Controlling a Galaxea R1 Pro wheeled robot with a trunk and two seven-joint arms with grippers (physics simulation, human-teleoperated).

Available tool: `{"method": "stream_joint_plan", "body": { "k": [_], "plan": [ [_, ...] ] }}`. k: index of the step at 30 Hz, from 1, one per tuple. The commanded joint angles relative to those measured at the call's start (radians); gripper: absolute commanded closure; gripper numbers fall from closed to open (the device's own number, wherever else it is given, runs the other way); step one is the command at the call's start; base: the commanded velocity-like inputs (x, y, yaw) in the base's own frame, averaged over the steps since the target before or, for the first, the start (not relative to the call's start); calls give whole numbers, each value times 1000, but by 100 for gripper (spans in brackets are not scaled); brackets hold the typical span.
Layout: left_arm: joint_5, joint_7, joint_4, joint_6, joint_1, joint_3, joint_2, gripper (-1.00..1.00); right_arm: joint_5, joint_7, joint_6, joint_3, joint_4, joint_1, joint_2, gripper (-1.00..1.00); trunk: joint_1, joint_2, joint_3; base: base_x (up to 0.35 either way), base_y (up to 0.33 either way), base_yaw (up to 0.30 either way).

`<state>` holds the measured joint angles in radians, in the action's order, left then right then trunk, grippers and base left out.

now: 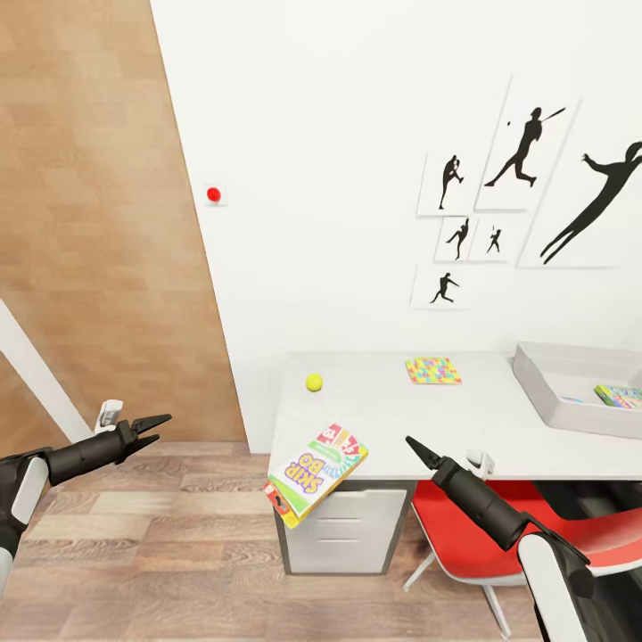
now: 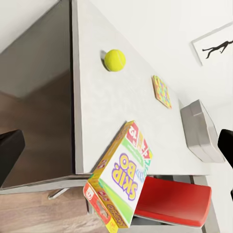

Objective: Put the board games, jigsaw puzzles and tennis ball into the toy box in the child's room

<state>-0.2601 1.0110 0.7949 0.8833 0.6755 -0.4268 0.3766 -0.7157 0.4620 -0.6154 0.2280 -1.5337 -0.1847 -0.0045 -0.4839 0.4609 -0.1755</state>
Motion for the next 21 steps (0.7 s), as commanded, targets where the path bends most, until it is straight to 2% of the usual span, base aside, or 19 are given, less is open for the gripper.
{"method": "stream_joint_plan", "body": {
  "k": [1, 21],
  "plan": [
    [0, 2, -1, 5, 1, -2, 0, -100, -5, 1, -8, 3, 0, -1, 0, -100, -4, 9, -4, 0, 0, 0],
    [4, 0, -3, 7, 1, -3, -2, -100, -7, -2, -25, 5, -10, -1, 0, -100, -81, 149, -65, 0, 0, 0]
  ]
}}
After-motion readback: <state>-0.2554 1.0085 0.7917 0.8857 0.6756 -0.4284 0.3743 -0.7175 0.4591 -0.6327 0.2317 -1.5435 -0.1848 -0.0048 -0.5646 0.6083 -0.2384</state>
